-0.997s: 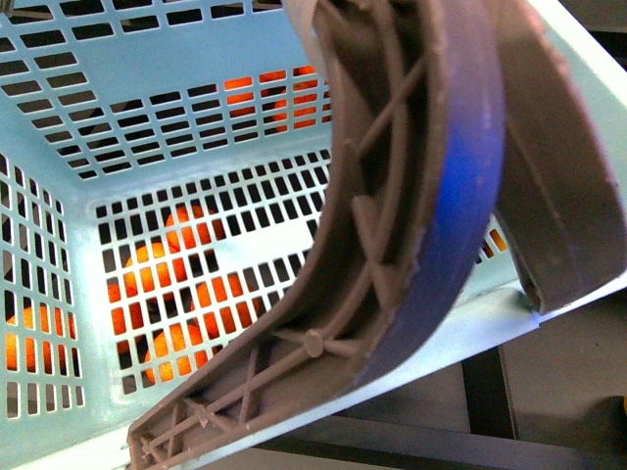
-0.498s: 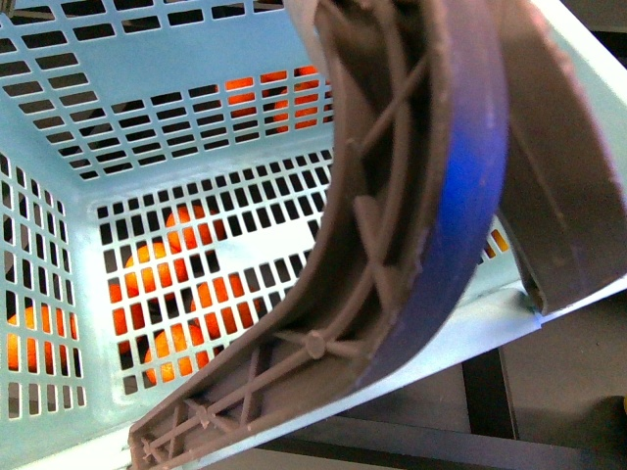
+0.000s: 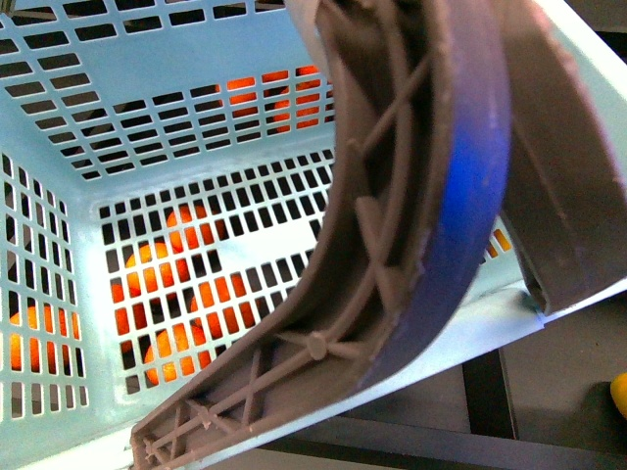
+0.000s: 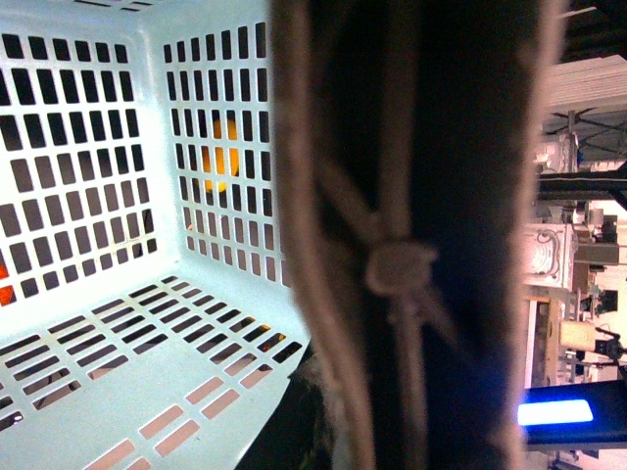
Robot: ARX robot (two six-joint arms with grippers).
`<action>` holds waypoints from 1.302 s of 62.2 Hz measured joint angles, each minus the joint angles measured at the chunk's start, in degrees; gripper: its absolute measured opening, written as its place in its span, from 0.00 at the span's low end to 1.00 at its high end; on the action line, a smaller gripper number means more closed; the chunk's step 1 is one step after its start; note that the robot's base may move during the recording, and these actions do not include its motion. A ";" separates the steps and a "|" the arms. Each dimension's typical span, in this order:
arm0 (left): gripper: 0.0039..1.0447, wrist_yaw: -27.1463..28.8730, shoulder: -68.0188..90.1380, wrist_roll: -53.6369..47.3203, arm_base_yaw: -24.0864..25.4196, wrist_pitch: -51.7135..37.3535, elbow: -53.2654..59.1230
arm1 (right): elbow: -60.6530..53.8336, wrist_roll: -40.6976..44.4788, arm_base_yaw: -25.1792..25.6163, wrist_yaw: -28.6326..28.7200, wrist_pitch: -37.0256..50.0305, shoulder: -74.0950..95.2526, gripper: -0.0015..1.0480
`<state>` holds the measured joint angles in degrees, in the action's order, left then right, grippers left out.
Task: Pick mango and avocado into basket
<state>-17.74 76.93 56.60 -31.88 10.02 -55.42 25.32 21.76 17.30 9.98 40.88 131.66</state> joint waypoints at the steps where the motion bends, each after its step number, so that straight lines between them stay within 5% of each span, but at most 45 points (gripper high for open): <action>1: 0.03 0.00 0.00 0.00 0.00 0.00 0.00 | 0.00 0.00 0.00 0.00 0.00 0.00 0.54; 48: 0.03 -0.02 0.00 0.00 0.00 0.00 0.00 | -0.94 -0.48 3.10 3.23 -3.74 -7.08 0.54; 81: 0.03 0.02 0.00 0.00 0.00 0.00 0.00 | -2.19 -5.86 3.02 14.84 -22.67 -42.58 0.54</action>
<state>-17.72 76.93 56.60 -31.88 10.02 -55.42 23.14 15.90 20.32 24.82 18.22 89.08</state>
